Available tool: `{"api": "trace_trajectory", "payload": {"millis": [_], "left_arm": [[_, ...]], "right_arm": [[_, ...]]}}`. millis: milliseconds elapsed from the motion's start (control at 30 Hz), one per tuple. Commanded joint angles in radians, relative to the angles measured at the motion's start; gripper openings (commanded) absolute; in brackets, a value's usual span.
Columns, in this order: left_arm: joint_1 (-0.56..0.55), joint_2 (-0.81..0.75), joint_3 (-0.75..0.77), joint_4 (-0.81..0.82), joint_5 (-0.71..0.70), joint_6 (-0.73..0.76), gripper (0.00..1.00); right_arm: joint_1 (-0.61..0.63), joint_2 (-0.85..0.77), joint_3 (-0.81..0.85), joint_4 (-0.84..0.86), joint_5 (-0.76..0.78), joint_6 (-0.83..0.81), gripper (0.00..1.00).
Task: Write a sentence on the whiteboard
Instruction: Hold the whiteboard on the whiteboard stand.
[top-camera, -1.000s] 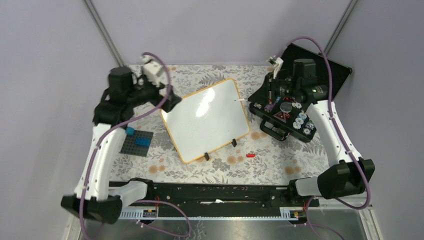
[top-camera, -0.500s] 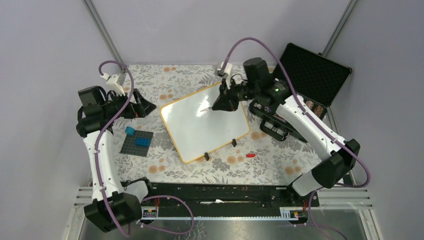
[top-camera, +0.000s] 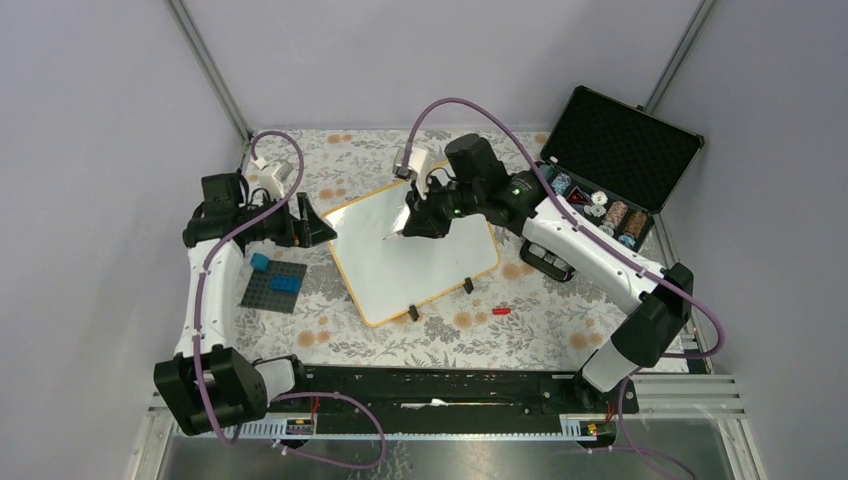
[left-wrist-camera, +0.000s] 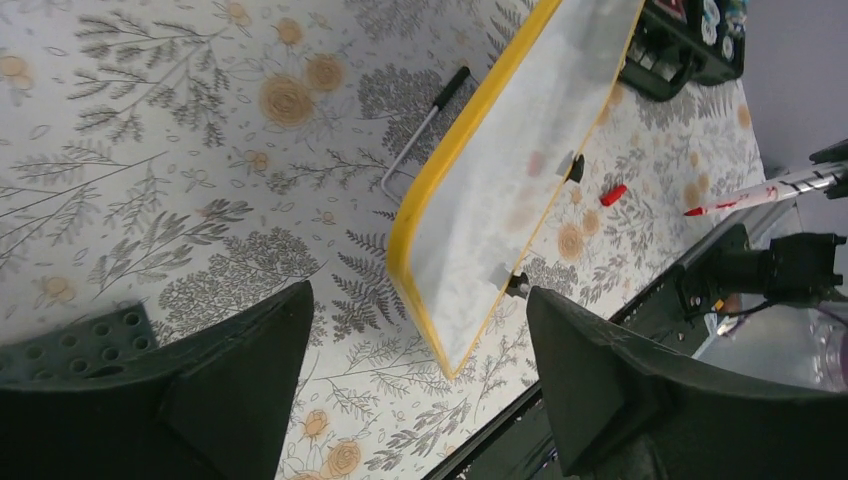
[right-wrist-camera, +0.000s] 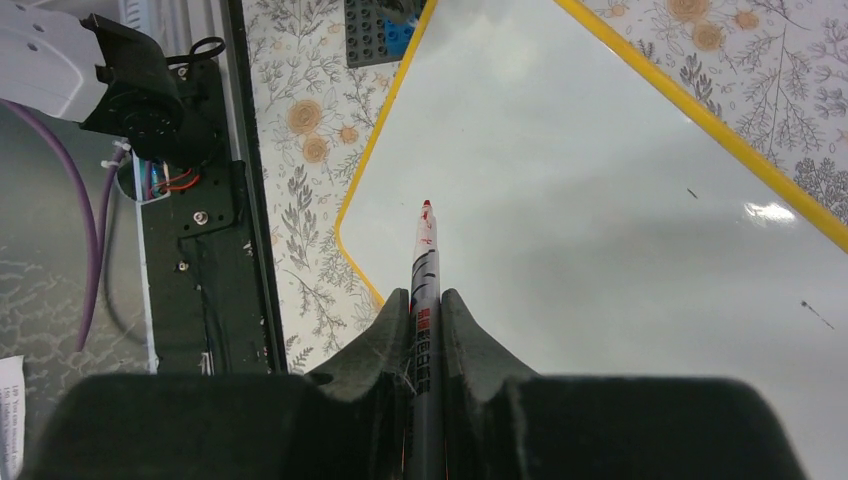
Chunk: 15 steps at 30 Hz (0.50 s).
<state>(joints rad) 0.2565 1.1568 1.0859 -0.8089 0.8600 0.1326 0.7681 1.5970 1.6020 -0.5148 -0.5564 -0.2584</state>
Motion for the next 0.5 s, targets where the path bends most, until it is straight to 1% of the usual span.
{"api": "trace_trajectory", "payload": {"millis": [0, 133, 267, 367, 467], "left_arm": [[-0.051, 0.030, 0.037, 0.040, -0.007, 0.038, 0.81], [-0.078, 0.039, 0.024, 0.063, 0.008, 0.034, 0.69], [-0.113, 0.042, 0.019, 0.073, 0.020, 0.039, 0.61], [-0.130, 0.057, 0.033, 0.077, 0.016, 0.039, 0.52], [-0.134, 0.067, 0.034, 0.095, 0.021, 0.034, 0.47]], "right_arm": [[0.040, 0.025, 0.065, 0.026, 0.051, -0.029, 0.00], [0.060, 0.038, 0.098, 0.018, 0.091, -0.048, 0.00], [0.113, 0.061, 0.117, 0.011, 0.148, -0.086, 0.00], [0.134, 0.090, 0.153, 0.003, 0.163, -0.099, 0.00], [0.144, 0.105, 0.175, 0.006, 0.159, -0.088, 0.00]]}}
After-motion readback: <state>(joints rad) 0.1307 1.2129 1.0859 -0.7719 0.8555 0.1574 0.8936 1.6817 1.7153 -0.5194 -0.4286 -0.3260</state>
